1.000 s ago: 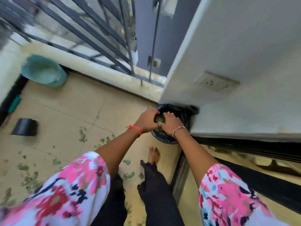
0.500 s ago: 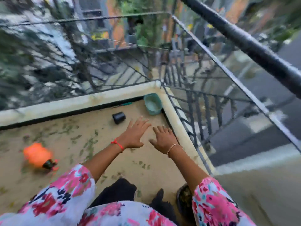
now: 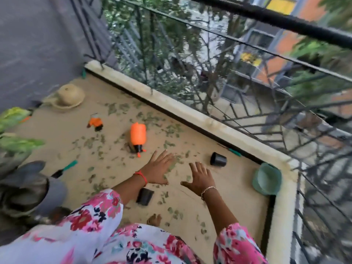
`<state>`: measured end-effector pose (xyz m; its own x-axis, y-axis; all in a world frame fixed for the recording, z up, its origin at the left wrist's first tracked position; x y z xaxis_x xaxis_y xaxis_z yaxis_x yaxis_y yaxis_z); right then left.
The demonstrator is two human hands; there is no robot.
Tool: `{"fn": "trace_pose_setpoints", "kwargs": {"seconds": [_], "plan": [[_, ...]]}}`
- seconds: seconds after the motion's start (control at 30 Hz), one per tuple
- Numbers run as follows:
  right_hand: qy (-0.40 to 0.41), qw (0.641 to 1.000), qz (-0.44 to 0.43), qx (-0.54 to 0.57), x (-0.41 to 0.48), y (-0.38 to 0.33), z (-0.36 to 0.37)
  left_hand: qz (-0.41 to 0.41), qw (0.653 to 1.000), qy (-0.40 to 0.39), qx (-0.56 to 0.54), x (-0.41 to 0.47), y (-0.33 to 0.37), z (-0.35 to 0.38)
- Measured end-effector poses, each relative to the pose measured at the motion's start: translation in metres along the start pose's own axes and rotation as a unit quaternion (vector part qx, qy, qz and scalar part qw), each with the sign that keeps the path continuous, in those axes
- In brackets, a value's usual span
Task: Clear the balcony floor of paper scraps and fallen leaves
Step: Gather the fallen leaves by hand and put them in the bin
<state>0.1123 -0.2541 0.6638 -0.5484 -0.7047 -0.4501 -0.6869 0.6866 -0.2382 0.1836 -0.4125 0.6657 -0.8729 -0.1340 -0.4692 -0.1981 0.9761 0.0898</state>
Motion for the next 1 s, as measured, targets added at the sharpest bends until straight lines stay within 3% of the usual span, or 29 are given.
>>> {"fn": "trace_pose_setpoints", "kwargs": {"seconds": [0.2, 0.37, 0.73, 1.0], "plan": [[-0.034, 0.993, -0.101, -0.058, 0.09, -0.085, -0.023, -0.134, 0.986, 0.016, -0.1, -0.015, -0.116, -0.003], [-0.037, 0.974, -0.204, -0.088, 0.132, -0.149, -0.039, -0.227, 0.963, 0.04, -0.138, -0.036, -0.17, 0.003], [-0.08, 0.923, -0.345, -0.151, 0.201, -0.19, -0.064, -0.371, 0.9, 0.03, -0.227, -0.049, -0.213, 0.012], [-0.064, 0.888, -0.413, -0.191, 0.253, -0.193, -0.112, -0.433, 0.862, 0.04, -0.263, -0.031, -0.22, -0.021]]}}
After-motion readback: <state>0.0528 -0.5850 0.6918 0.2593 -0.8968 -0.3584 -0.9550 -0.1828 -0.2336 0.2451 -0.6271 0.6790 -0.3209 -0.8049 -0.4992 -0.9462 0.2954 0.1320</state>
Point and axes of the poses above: each hand's wrist, its own x-axis towards the middle knuckle, its own z-axis out of the palm, y = z × x, the point moved 3 cm from there along x, towards the middle knuckle, and after that the axes turned 8 degrees about -z, right-handed, at the moved point
